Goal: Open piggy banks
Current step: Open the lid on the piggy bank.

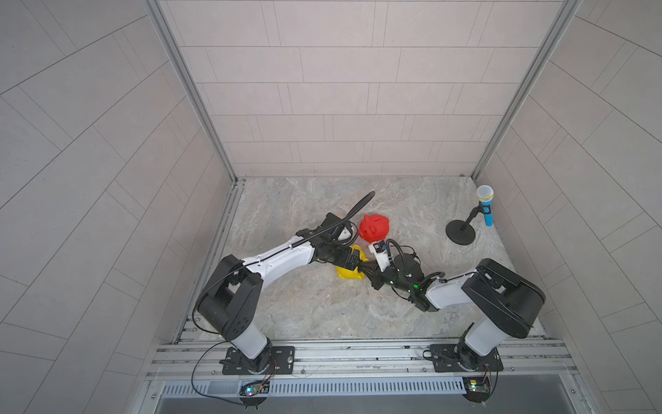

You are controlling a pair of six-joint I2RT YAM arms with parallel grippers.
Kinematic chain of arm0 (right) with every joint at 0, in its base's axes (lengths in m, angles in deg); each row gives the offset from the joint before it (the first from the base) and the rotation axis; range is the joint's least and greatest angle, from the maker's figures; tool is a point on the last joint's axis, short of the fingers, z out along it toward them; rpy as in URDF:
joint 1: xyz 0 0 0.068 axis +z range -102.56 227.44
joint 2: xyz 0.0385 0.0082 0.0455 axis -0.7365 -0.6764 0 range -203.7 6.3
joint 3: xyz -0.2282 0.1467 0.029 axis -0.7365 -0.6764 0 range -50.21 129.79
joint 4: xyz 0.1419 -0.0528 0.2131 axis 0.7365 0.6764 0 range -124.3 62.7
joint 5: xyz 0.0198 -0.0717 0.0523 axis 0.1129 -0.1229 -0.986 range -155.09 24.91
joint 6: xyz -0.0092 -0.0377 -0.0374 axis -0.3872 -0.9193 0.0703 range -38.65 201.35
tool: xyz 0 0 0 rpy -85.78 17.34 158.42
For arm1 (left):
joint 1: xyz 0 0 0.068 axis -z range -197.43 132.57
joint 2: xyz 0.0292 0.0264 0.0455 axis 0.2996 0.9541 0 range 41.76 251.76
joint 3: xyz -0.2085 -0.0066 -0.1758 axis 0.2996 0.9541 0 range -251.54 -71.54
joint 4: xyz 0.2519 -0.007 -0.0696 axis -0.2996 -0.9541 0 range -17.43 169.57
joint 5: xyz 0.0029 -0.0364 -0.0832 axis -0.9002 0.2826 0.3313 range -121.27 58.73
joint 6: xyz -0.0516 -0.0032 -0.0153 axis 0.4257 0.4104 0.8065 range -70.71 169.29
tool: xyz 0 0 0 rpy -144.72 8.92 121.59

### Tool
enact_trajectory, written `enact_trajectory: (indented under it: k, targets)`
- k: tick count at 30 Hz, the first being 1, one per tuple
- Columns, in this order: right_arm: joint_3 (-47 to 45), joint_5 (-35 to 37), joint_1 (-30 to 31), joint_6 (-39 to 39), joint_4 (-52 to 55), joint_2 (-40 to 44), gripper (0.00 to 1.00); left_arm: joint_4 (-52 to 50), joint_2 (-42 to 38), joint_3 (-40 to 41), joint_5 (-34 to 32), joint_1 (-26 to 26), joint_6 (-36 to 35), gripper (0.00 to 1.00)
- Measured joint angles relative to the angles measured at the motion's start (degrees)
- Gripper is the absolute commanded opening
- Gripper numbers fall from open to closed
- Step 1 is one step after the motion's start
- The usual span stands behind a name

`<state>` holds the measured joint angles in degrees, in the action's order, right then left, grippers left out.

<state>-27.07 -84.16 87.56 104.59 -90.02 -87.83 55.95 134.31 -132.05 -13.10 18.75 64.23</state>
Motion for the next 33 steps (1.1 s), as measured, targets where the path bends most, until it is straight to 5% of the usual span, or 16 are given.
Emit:
enact_trajectory:
  k: [16, 23, 33]
  targets:
    - [2.03, -4.52, -0.92, 6.51, -7.17, -5.79, 0.13, 0.28, -0.26, 0.02, -1.90, -0.66, -1.09, 0.95]
    - [2.05, -6.19, -1.60, 8.74, -11.43, -8.85, 0.00, 0.00, -0.55, 0.04, -2.69, -0.68, -1.70, 0.95]
    - [2.05, -7.28, -1.92, 4.44, -12.94, -9.66, 0.00, 0.00, -0.63, 0.11, -2.45, -0.98, -1.79, 0.96]
